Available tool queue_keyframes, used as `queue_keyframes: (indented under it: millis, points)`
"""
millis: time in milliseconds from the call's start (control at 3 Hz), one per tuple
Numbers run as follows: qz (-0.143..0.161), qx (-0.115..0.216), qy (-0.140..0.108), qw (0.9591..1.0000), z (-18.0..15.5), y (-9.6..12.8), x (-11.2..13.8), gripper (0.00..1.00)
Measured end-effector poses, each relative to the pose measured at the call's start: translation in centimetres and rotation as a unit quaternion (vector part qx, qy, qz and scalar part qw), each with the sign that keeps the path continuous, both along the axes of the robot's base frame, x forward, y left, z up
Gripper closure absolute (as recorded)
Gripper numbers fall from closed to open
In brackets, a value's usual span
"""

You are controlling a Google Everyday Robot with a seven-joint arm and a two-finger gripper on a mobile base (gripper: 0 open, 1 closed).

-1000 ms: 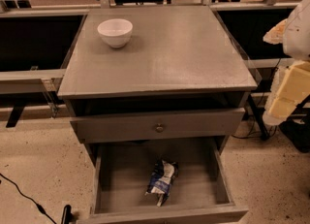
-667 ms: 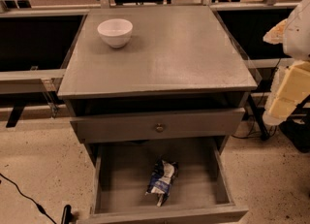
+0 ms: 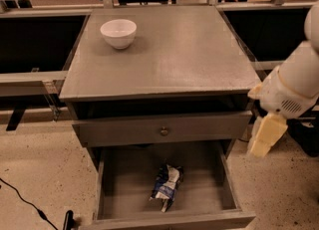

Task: Pick blue chip bag from middle drawer and place on counter

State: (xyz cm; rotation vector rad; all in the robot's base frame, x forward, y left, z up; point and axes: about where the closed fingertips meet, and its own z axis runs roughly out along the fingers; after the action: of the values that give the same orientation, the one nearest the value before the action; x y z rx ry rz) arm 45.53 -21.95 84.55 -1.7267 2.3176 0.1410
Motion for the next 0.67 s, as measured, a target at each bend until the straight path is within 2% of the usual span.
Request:
queue_keyframes:
  millis: [333,667]
  points:
    - [0.025,0.032,-0.015,0.9991,-4.75,0.59,0.17,0.0]
    - [0.036,0.031,-0.03,0.9985,-4.76,0.65,0.61,0.0]
